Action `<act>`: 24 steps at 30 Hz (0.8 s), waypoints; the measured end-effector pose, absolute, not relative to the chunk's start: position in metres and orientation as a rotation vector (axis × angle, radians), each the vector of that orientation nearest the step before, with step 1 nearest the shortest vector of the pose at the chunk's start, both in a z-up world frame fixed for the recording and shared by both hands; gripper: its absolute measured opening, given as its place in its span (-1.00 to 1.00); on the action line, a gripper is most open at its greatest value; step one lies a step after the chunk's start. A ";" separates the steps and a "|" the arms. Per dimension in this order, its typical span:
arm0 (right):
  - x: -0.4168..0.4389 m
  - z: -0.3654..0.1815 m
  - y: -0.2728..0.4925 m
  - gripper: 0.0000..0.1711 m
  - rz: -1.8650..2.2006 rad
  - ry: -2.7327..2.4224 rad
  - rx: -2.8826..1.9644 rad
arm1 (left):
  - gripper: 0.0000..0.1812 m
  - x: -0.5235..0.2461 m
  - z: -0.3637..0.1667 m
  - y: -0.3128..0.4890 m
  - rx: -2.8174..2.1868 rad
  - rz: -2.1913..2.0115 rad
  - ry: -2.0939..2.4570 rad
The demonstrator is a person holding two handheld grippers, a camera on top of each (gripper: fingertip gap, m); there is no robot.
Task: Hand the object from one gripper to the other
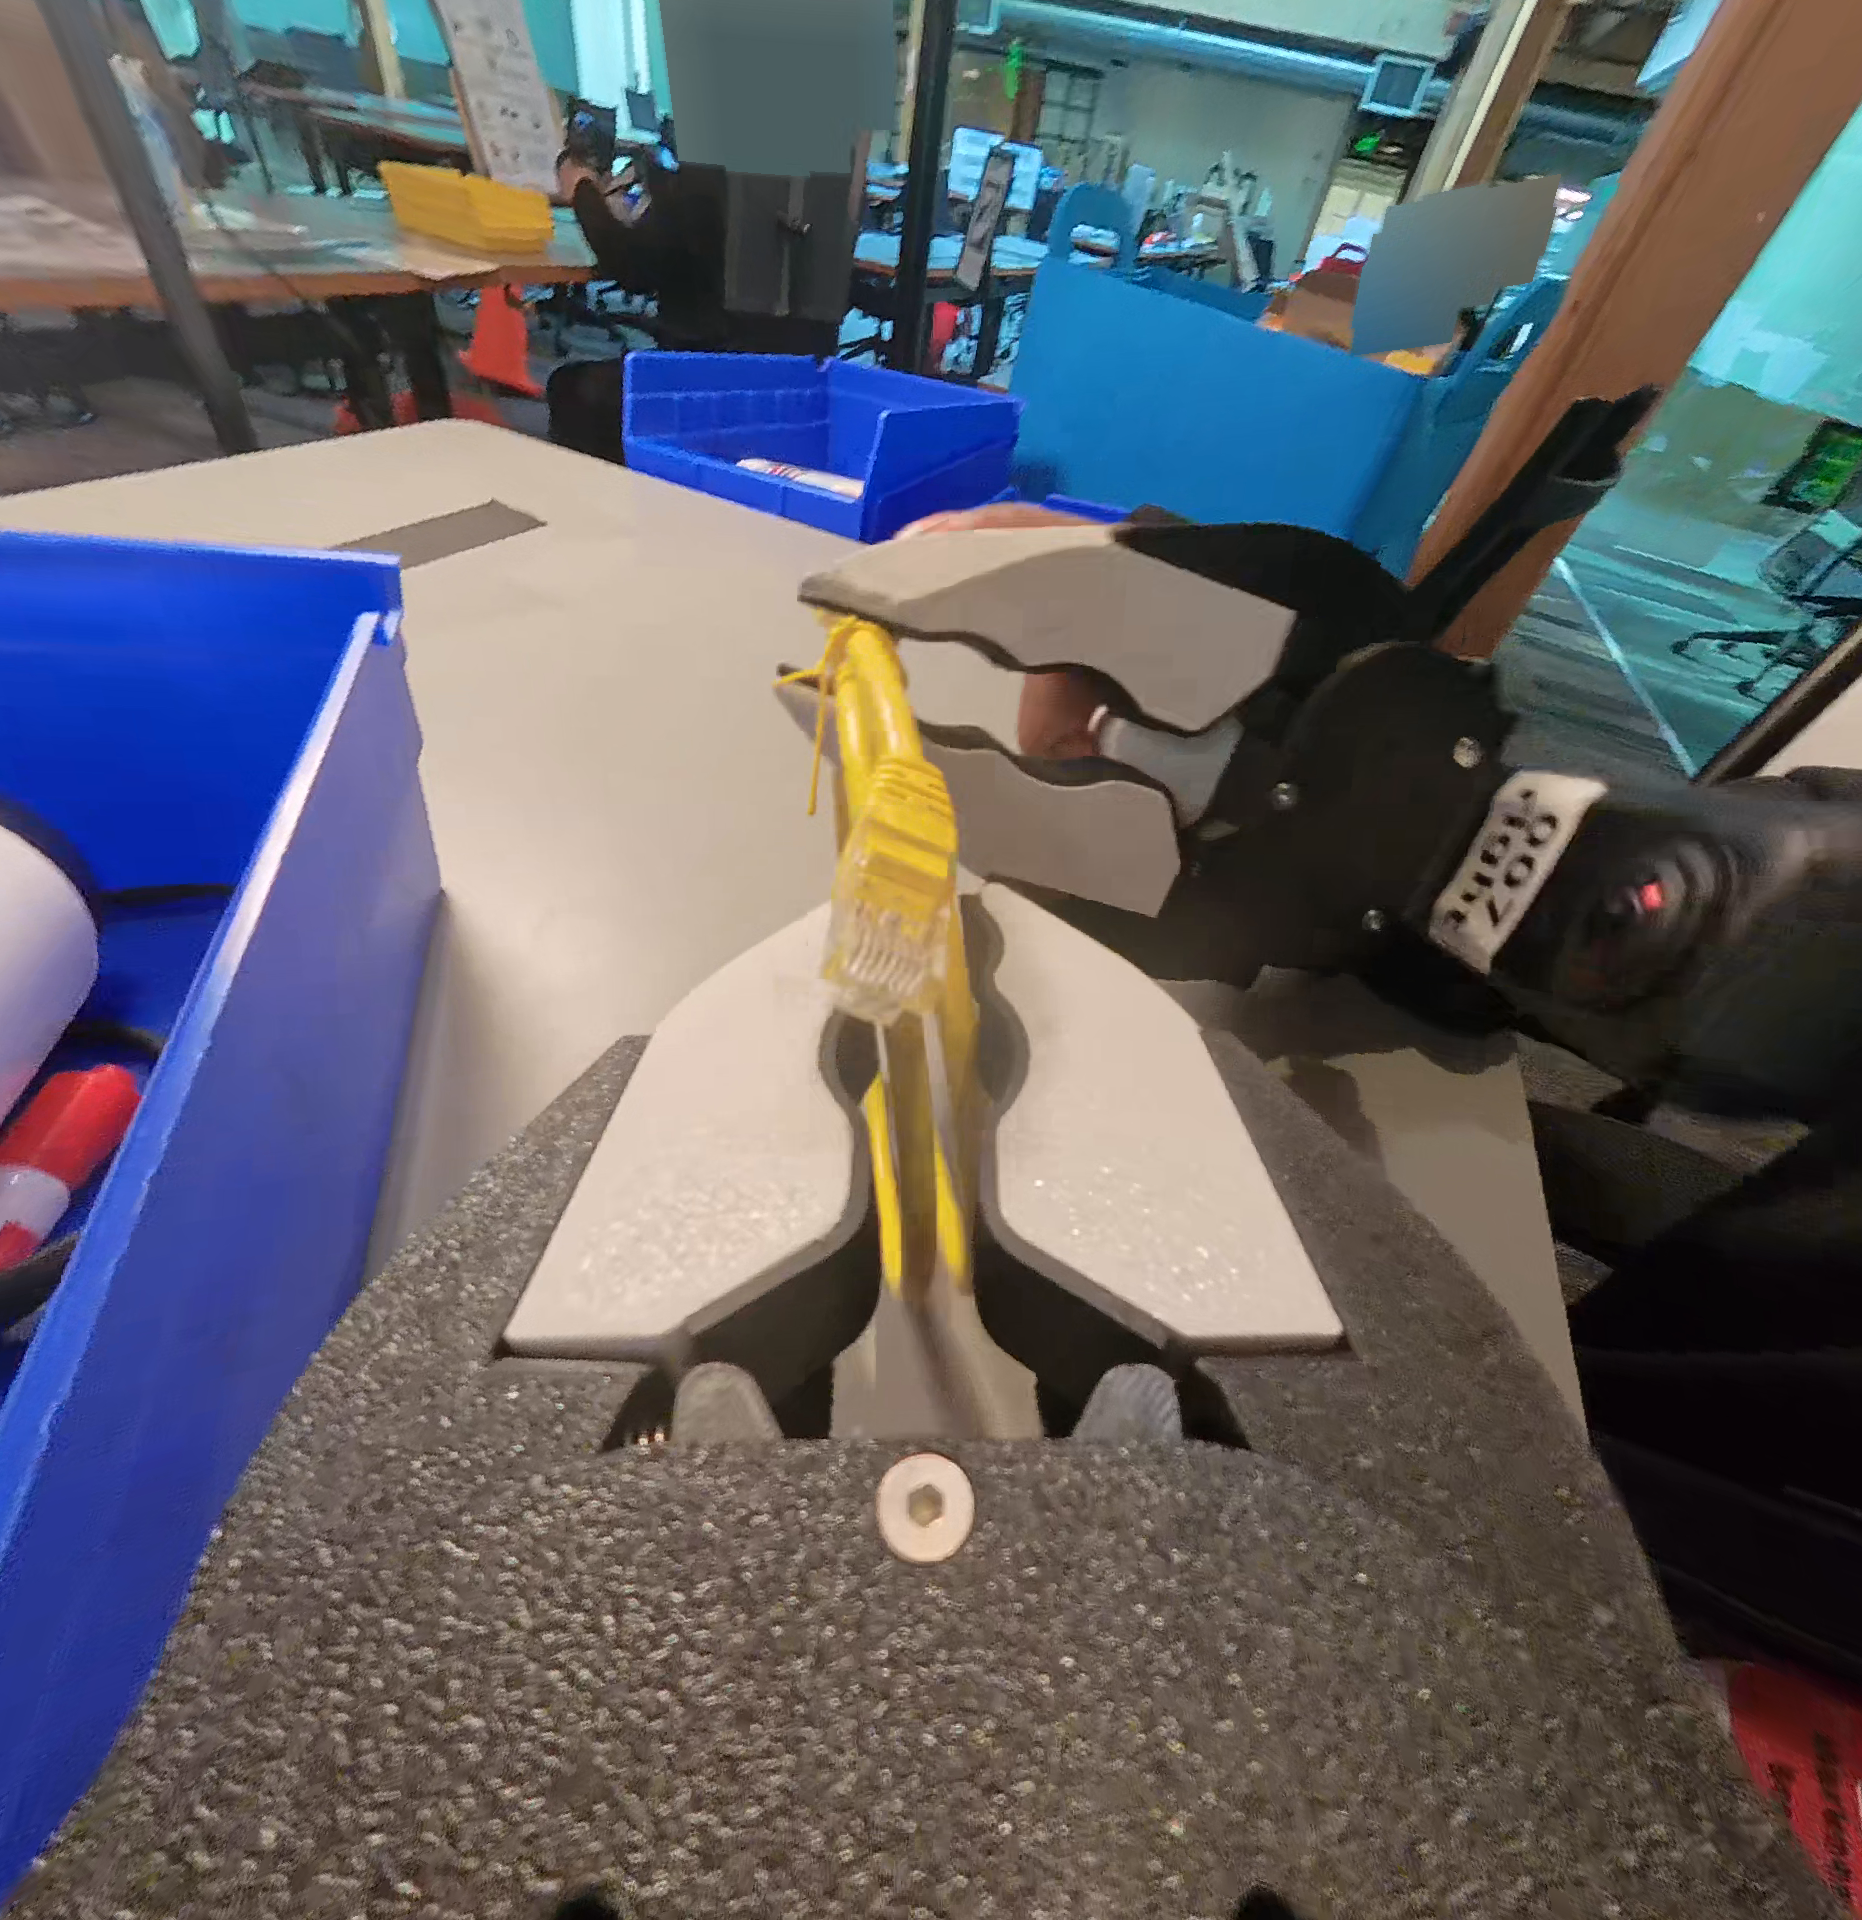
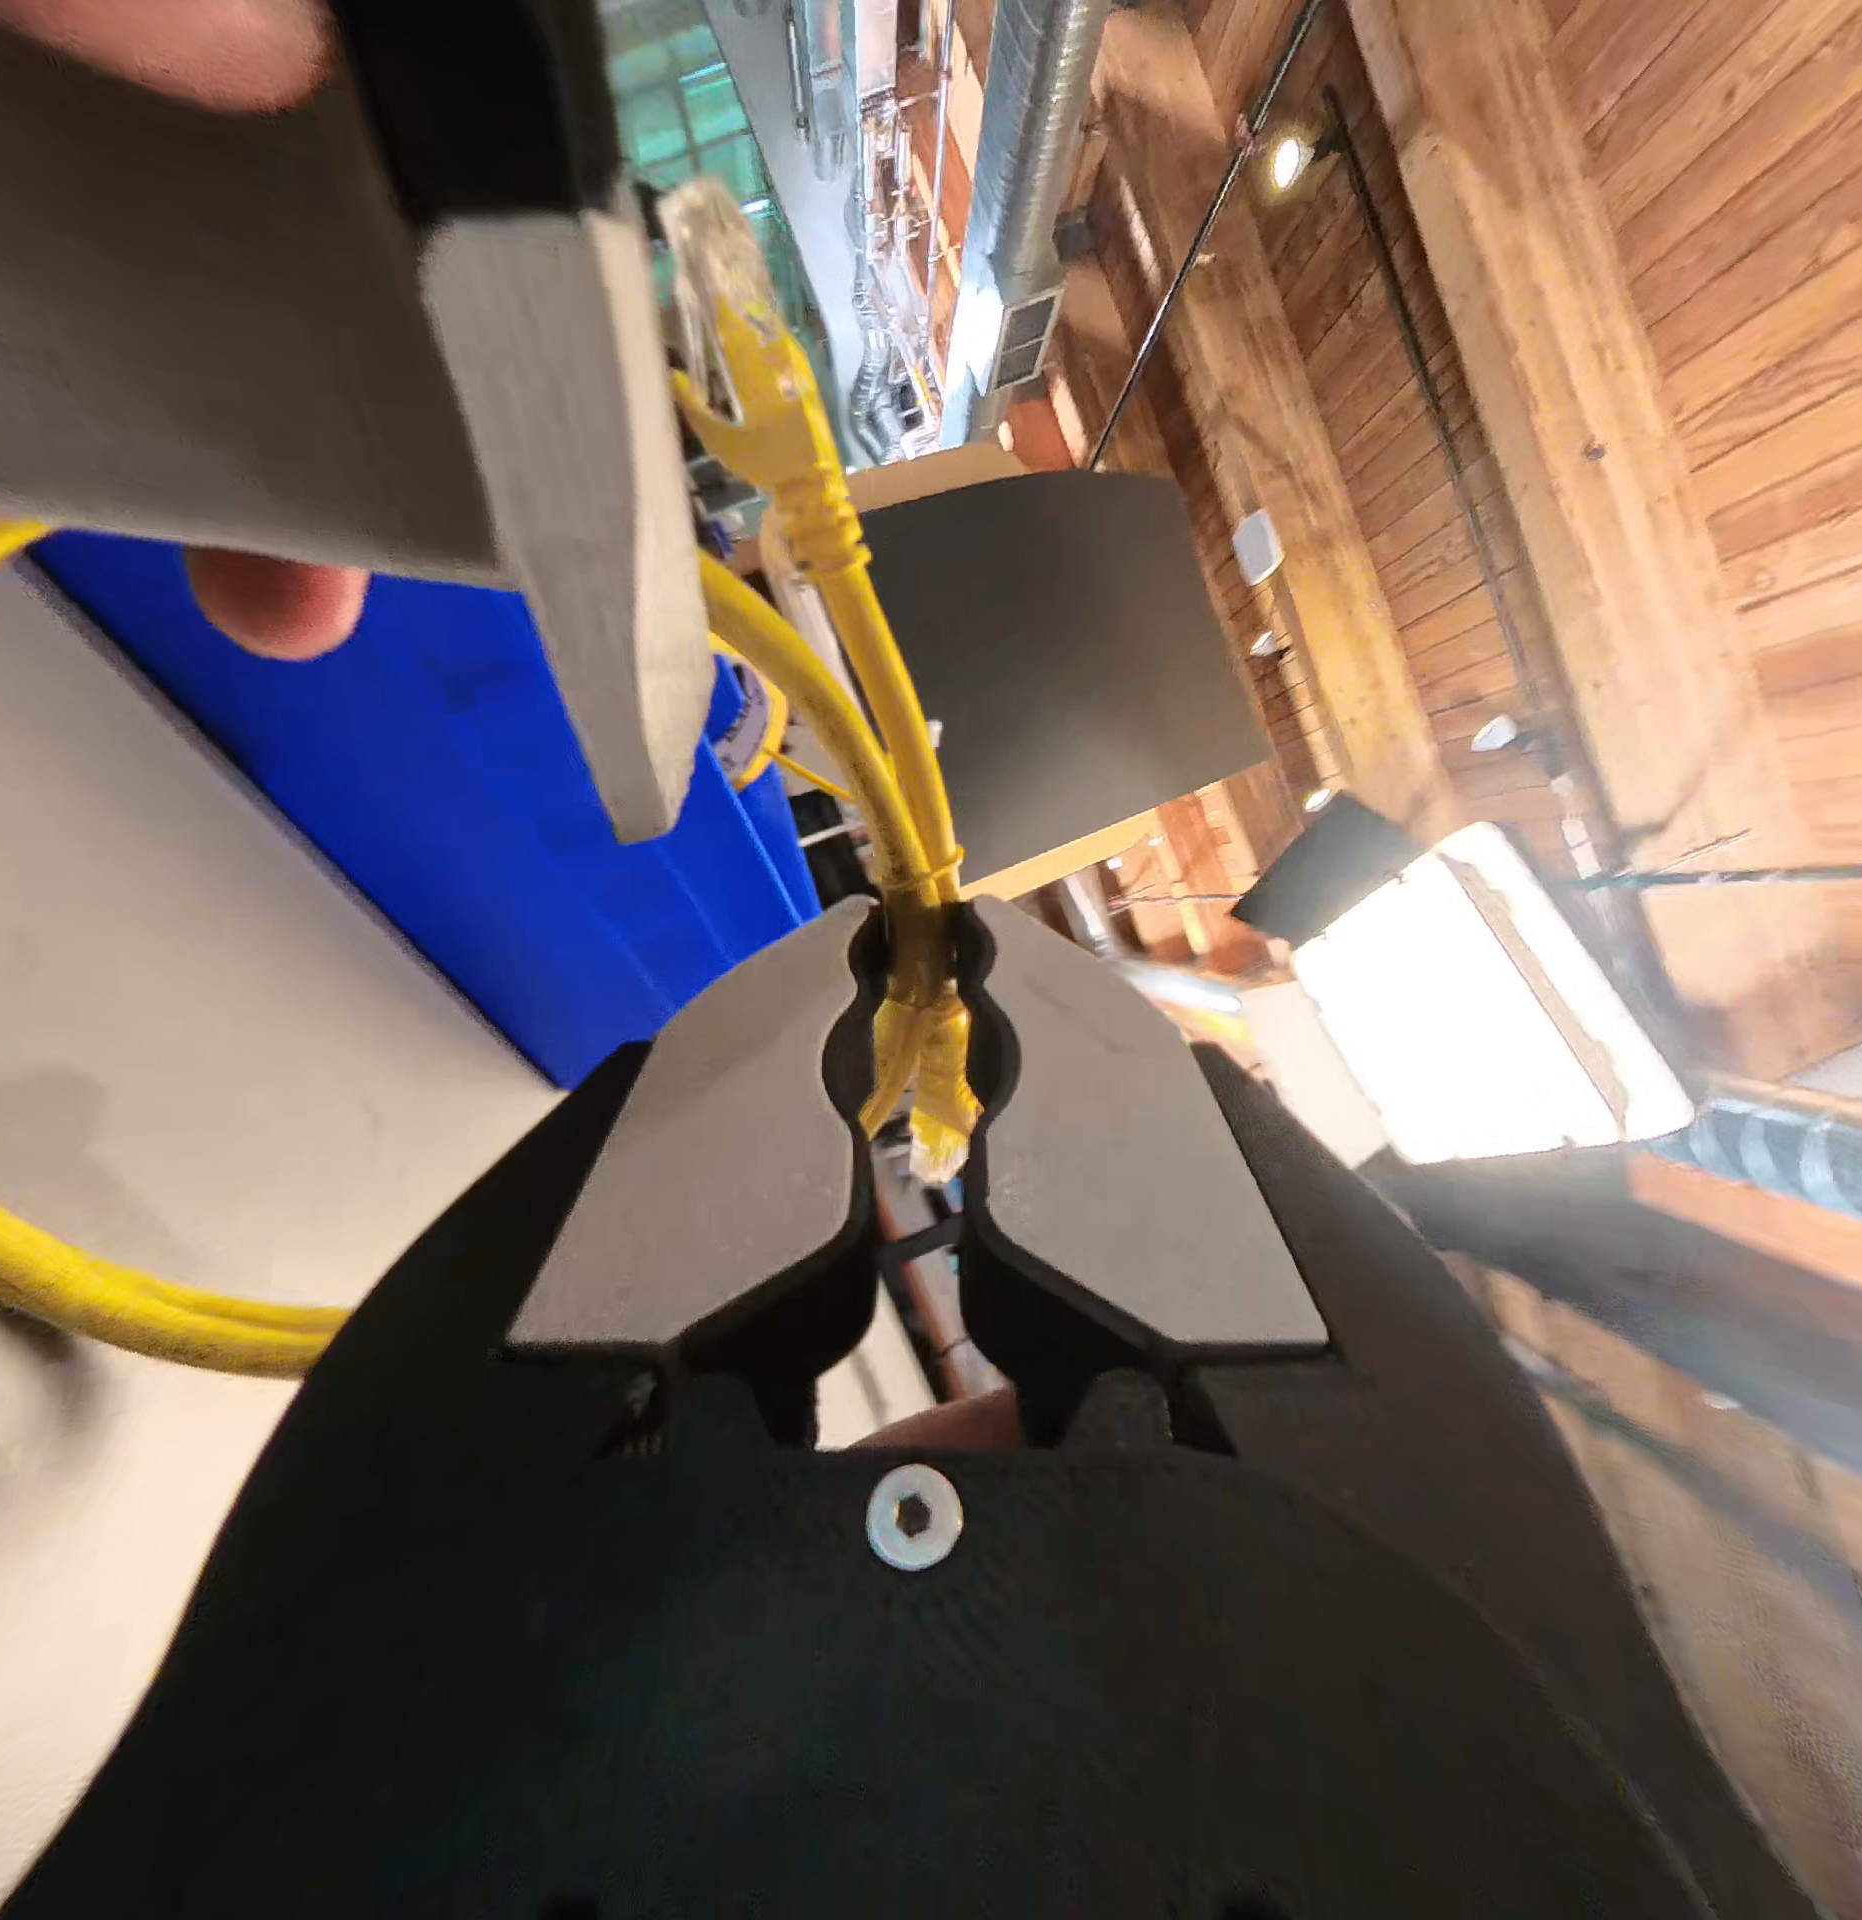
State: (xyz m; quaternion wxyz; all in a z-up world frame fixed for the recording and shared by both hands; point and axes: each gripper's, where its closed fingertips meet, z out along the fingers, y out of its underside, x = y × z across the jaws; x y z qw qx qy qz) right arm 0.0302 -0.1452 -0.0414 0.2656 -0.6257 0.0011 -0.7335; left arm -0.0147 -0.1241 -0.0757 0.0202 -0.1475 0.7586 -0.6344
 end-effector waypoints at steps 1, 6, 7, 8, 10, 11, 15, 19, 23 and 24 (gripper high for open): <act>0.033 -0.043 -0.147 -0.87 -1.912 0.065 -1.701 | -0.78 -0.016 -0.073 -0.124 -0.434 -1.989 2.343; 0.054 -0.042 -0.174 -0.87 -1.531 0.520 -1.648 | -0.40 -0.006 -0.054 -0.116 -0.448 -2.113 2.198; 0.058 -0.043 -0.181 -0.87 -1.445 0.612 -1.621 | -0.35 -0.004 -0.051 -0.114 -0.459 -2.138 2.177; 0.062 -0.045 -0.188 -0.87 -1.353 0.701 -1.591 | -0.31 -0.003 -0.049 -0.113 -0.468 -2.161 2.163; 0.067 -0.050 -0.197 -0.87 -1.156 0.849 -1.526 | -0.23 -0.003 -0.049 -0.114 -0.467 -2.188 2.166; 0.069 -0.053 -0.199 -0.87 -1.068 0.904 -1.496 | -0.21 -0.004 -0.051 -0.115 -0.459 -2.187 2.177; 0.068 -0.058 -0.191 -0.87 -0.790 0.913 -1.441 | -0.15 -0.008 -0.050 -0.117 -0.388 -2.187 2.170; 0.061 -0.066 -0.178 -0.87 -0.524 0.871 -1.441 | -0.19 -0.013 -0.031 -0.110 -0.285 -2.285 2.081; 0.047 -0.063 -0.165 -0.87 -0.298 0.779 -1.428 | -0.25 -0.019 -0.009 -0.097 -0.198 -2.441 2.005; 0.042 -0.062 -0.160 -0.87 -0.237 0.745 -1.431 | -0.28 -0.015 -0.007 -0.095 -0.229 -2.457 1.996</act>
